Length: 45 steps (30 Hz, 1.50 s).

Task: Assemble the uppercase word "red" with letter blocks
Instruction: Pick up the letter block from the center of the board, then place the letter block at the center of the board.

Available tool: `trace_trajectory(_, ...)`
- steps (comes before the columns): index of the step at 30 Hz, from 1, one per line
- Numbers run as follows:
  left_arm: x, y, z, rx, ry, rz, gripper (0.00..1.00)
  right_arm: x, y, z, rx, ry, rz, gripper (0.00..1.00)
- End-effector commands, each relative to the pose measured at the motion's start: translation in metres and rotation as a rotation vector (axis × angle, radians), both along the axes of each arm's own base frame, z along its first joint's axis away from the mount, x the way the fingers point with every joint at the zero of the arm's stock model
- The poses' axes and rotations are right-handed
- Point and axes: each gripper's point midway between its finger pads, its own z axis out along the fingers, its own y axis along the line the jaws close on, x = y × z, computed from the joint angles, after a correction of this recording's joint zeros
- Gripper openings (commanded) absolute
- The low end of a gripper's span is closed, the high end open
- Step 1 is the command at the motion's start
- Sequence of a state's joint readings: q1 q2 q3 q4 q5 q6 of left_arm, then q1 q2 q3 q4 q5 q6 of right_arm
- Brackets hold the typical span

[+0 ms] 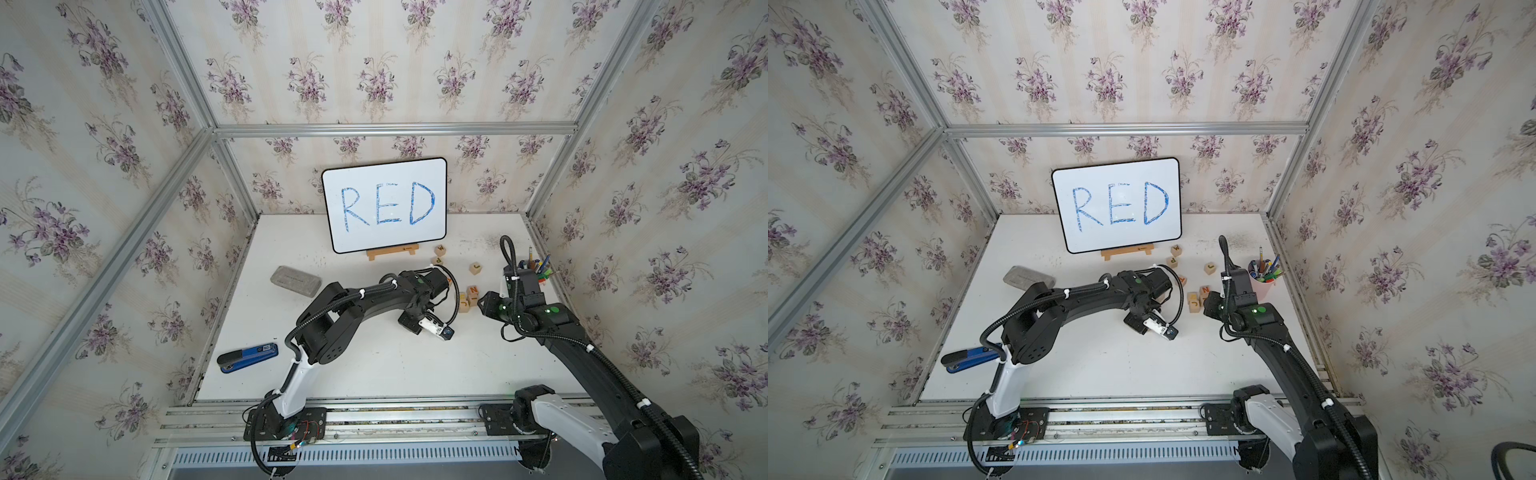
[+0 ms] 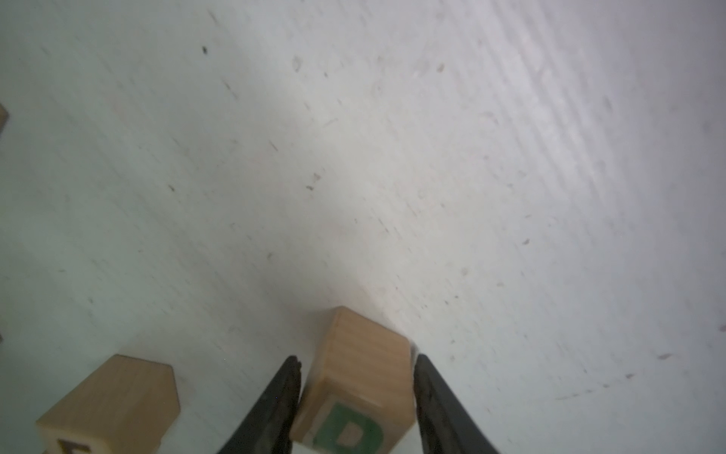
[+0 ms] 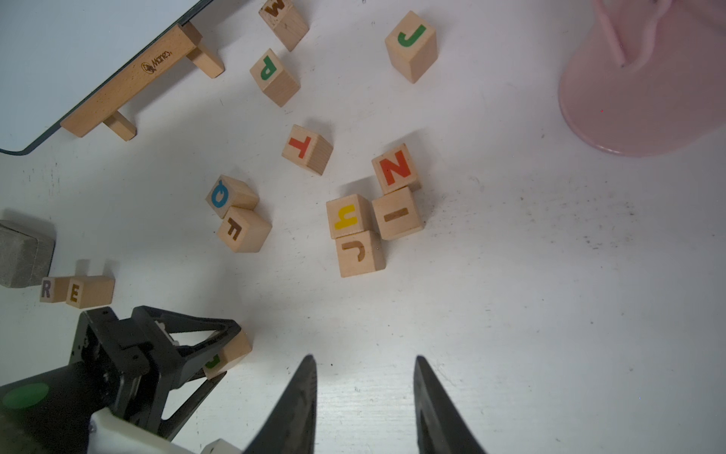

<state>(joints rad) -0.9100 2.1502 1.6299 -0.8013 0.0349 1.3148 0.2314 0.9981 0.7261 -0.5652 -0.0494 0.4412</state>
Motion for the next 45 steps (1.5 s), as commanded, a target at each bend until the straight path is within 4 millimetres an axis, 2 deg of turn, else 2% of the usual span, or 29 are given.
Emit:
trace_trajectory(1, -0.001, 0.003, -0.002, 0.016, 0.003, -0.027, 0.41, 0.002, 0.002, 0.003, 0.011, -0.016, 0.001, 0.37)
trace_trajectory(8, 0.003, 0.0, 0.001, 0.002, 0.003, 0.047, 0.3, 0.002, 0.002, 0.004, 0.013, -0.02, 0.002, 0.37)
trace_trajectory(13, 0.021, -0.005, 0.012, -0.037, -0.011, 0.257, 0.29, 0.001, 0.003, 0.006, 0.019, -0.028, 0.006, 0.37)
trace_trajectory(16, 0.03, 0.0, 0.02, -0.059, -0.013, 0.427, 0.29, 0.002, 0.004, 0.008, 0.027, -0.037, 0.011, 0.37)
trace_trajectory(19, 0.039, 0.012, 0.028, -0.081, -0.011, 0.625, 0.29, 0.003, 0.006, 0.009, 0.034, -0.043, 0.016, 0.37)
trace_trajectory(26, 0.059, 0.057, 0.047, -0.106, 0.035, 1.133, 0.29, 0.006, 0.013, 0.004, 0.066, -0.039, 0.036, 0.36)
trace_trajectory(35, 0.07, 0.119, 0.021, -0.034, 0.19, 1.63, 0.28, 0.007, 0.018, -0.001, 0.092, -0.025, 0.044, 0.36)
trace_trajectory(40, 0.066, 0.136, 0.007, 0.013, 0.187, 1.755, 0.25, 0.007, 0.018, -0.002, 0.095, -0.022, 0.041, 0.35)
trace_trajectory(45, 0.053, 0.147, -0.004, 0.06, 0.2, 1.835, 0.27, 0.007, 0.019, -0.005, 0.097, -0.014, 0.041, 0.36)
